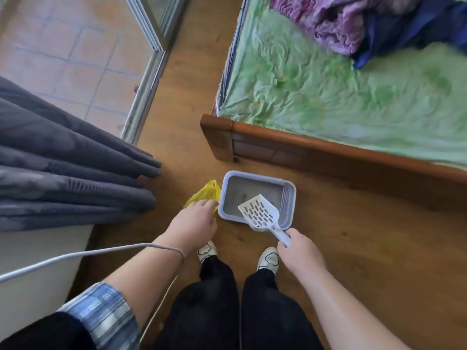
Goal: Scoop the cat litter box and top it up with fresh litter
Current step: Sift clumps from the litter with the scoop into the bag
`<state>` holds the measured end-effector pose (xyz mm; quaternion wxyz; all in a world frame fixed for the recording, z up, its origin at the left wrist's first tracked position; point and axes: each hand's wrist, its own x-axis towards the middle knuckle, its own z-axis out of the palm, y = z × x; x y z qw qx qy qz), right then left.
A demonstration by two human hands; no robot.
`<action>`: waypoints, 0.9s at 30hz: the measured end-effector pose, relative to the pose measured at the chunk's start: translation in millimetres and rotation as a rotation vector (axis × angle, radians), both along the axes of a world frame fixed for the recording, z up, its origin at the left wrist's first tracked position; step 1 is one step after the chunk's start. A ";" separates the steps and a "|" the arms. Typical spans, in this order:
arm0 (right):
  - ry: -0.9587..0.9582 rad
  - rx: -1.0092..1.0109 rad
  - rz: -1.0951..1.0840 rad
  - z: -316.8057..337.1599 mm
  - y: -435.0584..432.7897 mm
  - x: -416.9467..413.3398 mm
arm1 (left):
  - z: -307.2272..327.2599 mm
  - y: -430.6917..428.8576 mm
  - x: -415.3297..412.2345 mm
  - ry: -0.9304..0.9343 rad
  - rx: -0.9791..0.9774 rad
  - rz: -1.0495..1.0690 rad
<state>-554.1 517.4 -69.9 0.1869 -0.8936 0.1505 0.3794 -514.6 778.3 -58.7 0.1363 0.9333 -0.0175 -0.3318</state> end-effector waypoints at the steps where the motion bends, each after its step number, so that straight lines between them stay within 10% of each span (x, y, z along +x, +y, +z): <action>1: 0.014 -0.003 0.001 -23.1 -2.4 1.6 | -23.1 -7.3 -3.1 0.018 -0.007 0.015; 16: 0.026 -0.191 0.313 -397.1 -41.6 83.6 | -379.0 -21.9 -20.3 0.082 -0.031 -0.042; 27: 0.146 -0.294 0.709 -488.7 -6.6 169.5 | -491.7 -16.7 69.3 -0.015 -0.034 -0.171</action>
